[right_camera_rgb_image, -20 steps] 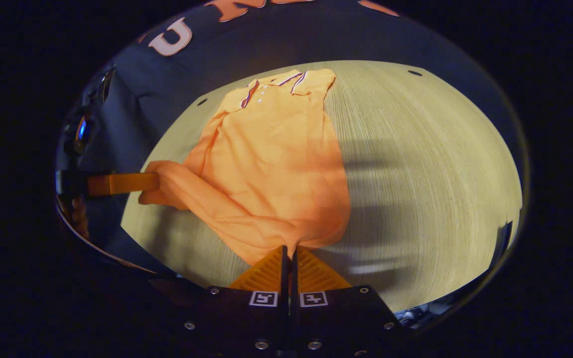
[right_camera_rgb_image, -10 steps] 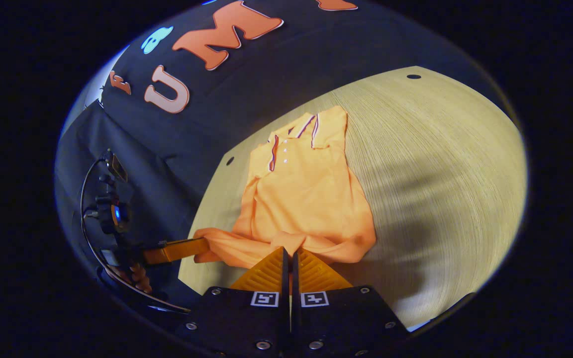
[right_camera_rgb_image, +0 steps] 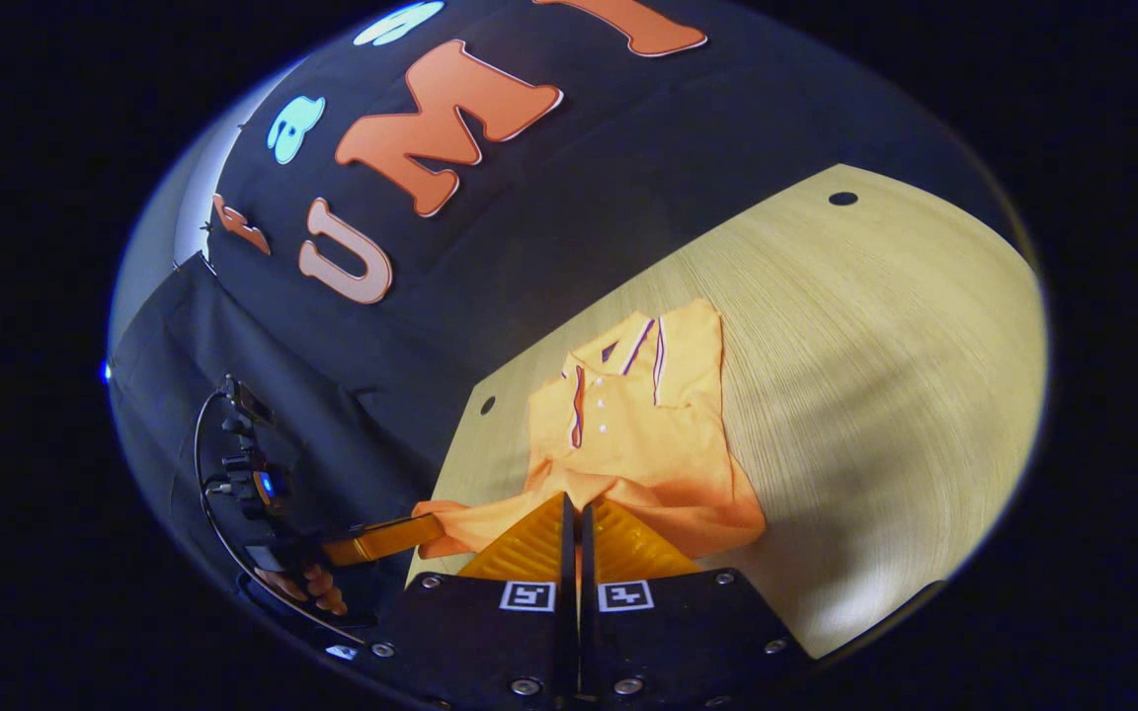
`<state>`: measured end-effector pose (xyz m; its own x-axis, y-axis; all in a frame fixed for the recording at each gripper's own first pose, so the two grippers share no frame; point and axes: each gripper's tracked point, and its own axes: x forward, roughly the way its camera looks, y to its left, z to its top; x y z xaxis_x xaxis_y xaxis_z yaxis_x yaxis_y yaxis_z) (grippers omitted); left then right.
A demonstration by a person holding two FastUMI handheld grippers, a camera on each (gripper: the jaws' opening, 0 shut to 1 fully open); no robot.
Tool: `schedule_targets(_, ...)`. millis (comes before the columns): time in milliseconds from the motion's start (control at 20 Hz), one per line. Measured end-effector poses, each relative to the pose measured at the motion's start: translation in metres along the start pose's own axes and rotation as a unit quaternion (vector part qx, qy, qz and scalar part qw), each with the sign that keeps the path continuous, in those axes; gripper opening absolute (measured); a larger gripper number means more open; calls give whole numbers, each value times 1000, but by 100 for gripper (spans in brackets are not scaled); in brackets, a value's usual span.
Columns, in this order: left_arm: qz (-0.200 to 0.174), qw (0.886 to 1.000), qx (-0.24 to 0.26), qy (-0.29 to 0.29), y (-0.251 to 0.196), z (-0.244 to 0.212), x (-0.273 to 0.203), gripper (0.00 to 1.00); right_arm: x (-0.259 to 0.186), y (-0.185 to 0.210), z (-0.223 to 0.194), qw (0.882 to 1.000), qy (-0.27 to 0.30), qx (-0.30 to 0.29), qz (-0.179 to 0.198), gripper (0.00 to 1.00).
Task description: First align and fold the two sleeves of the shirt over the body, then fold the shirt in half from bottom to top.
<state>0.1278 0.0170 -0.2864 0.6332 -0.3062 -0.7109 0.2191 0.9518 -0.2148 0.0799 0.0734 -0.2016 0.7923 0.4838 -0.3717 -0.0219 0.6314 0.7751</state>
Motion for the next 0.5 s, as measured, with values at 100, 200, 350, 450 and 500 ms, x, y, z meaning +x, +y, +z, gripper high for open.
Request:
schedule_targets(100, -2, 1000, 3, -6, 3, 18, 8, 2, 9, 3, 17, 1000, -7, -3, -4, 2)
schedule_targets(200, -5, 1000, 5, -9, 9, 30, 13, 2, 20, 7, 30, 1000, -14, -6, -4, 2)
schedule_targets(350, -10, 1000, 6, -10, 17, 56, 35, 2, 39, 14, 52, 1000, -20, -14, -6, 2)
schedule_targets(450, -15, 1000, 4, -12, 22, 71, 44, 2, 55, 14, 68, 999, -24, -23, -12, 2)
schedule_targets(500, -14, 1000, 4, -13, 26, 79, 51, 2, 63, 13, 76, 999, -27, -26, -16, 2)
